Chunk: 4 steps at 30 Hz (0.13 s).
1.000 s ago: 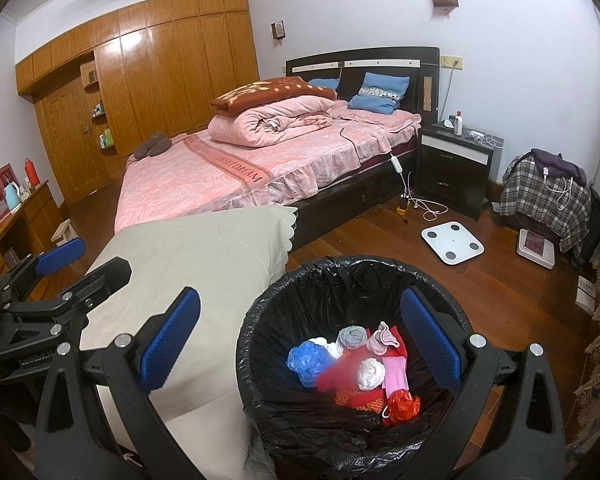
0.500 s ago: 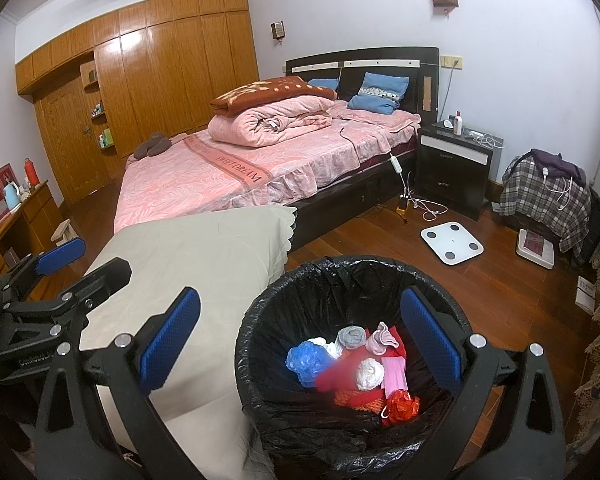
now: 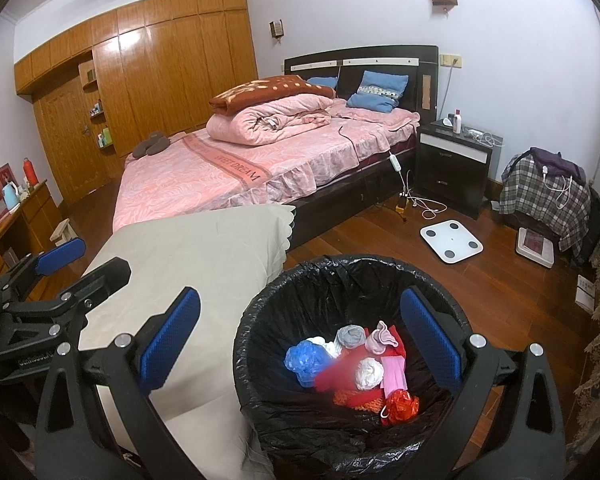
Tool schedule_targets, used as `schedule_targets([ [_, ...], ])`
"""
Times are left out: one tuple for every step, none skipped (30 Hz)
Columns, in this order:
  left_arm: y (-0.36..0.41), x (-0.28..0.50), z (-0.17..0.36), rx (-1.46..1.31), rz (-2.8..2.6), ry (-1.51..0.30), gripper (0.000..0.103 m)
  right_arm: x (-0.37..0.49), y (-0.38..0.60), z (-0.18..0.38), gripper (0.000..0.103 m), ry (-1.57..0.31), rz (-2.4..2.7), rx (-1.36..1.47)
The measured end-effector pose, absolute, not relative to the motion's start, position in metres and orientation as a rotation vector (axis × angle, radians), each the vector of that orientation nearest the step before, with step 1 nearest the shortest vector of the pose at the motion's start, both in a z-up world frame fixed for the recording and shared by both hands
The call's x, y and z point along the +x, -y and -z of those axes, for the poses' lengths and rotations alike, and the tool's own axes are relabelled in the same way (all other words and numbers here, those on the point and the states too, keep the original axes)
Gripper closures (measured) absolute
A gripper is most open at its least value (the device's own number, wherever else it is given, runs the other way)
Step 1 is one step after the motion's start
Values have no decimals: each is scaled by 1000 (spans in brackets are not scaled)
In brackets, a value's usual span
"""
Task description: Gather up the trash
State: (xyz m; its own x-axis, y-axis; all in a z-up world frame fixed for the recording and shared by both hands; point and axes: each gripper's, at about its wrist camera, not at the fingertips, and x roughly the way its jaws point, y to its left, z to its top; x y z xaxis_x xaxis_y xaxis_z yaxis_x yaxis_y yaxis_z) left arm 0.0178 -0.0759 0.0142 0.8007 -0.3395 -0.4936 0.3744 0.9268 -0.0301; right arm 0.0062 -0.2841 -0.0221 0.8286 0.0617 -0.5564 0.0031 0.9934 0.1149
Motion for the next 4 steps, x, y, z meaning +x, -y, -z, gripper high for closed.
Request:
schedule_targets([
  [76,18,-14,72,382,-516,6,6,284,22,5,-594,-32,112],
  [76,18,-14,73,382,-515,6,6,283,22,6,-593,-32,111],
  [77,18,-14,71,382,-515,6,6,284,22,6,-593,-32,111],
  [76,17,-14,71,383,-515,6,6,284,22,6,-594,-32,111],
])
